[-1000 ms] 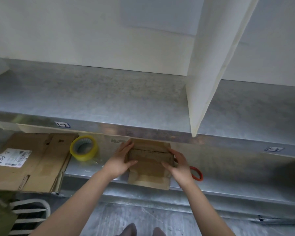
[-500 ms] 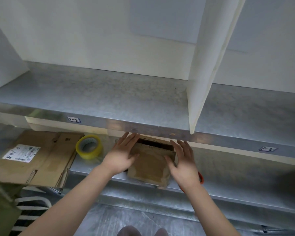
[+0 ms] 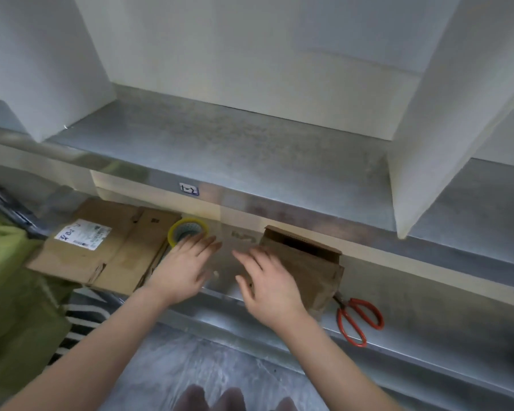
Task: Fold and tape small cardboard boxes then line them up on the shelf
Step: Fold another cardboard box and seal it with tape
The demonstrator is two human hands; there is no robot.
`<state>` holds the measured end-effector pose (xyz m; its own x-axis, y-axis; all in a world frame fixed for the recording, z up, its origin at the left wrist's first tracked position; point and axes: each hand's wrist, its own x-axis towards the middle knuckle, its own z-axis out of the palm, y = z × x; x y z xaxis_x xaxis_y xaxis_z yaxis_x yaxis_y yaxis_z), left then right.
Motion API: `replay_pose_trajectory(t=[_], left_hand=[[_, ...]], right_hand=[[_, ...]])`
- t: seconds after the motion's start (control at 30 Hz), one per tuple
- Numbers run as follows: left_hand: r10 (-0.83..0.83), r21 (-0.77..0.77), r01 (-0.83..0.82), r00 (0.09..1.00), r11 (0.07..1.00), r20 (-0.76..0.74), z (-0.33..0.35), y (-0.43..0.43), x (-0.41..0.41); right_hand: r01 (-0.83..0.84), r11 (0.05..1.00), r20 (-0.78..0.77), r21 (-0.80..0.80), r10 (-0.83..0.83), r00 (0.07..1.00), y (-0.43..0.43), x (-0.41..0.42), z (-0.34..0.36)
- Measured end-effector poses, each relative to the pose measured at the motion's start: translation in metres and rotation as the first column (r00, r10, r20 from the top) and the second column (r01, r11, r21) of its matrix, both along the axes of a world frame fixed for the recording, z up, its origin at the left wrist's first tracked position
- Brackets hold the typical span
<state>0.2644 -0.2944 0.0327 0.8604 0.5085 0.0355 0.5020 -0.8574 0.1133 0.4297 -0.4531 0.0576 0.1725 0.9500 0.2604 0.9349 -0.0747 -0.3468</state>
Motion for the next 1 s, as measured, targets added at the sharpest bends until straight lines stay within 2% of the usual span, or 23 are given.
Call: replay_pose_trajectory(t=[0.13, 0.27, 0.43, 0.53, 0.67, 0.83, 1.0], left_hand=[[-0.001, 0.030, 0.004, 0.995, 1.000, -0.102, -0.019, 0.033, -0.032], [-0.008, 0.000, 0.008, 0.986, 1.000, -0.168, -0.040, 0.070, -0.049], [-0.051, -0.042, 0.042, 0.974, 0.998, -0.221, -0.059, 0.106, -0.053], [-0.088, -0.061, 0.078, 0.975, 0.995, -0.203, -0.067, 0.119, -0.050], [-0.150, -0.085, 0.138, 0.976, 0.987, -0.156, -0.078, 0.130, -0.049], [-0.237, 0.022, 0.236, 0.971, 0.971, 0.043, -0.080, 0.144, -0.045], [-0.280, 0.037, 0.278, 0.958, 0.960, 0.056, -0.082, 0.159, -0.038]], right_hand=[[-0.008, 0.981, -0.094, -0.193, -0.011, 0.996, 0.037, -0.037, -0.034], [0.134, 0.923, -0.109, -0.360, -0.184, 0.977, 0.066, -0.056, -0.071], [0.261, 0.878, -0.086, -0.402, -0.320, 0.943, 0.095, -0.062, -0.096], [0.324, 0.852, -0.086, -0.412, -0.390, 0.917, 0.109, -0.060, -0.105], [0.310, 0.850, -0.060, -0.426, -0.369, 0.928, 0.125, -0.057, -0.115], [0.312, 0.845, -0.029, -0.434, -0.359, 0.933, 0.144, -0.058, -0.126], [0.374, 0.797, 0.030, -0.474, -0.409, 0.912, 0.153, -0.050, -0.132]])
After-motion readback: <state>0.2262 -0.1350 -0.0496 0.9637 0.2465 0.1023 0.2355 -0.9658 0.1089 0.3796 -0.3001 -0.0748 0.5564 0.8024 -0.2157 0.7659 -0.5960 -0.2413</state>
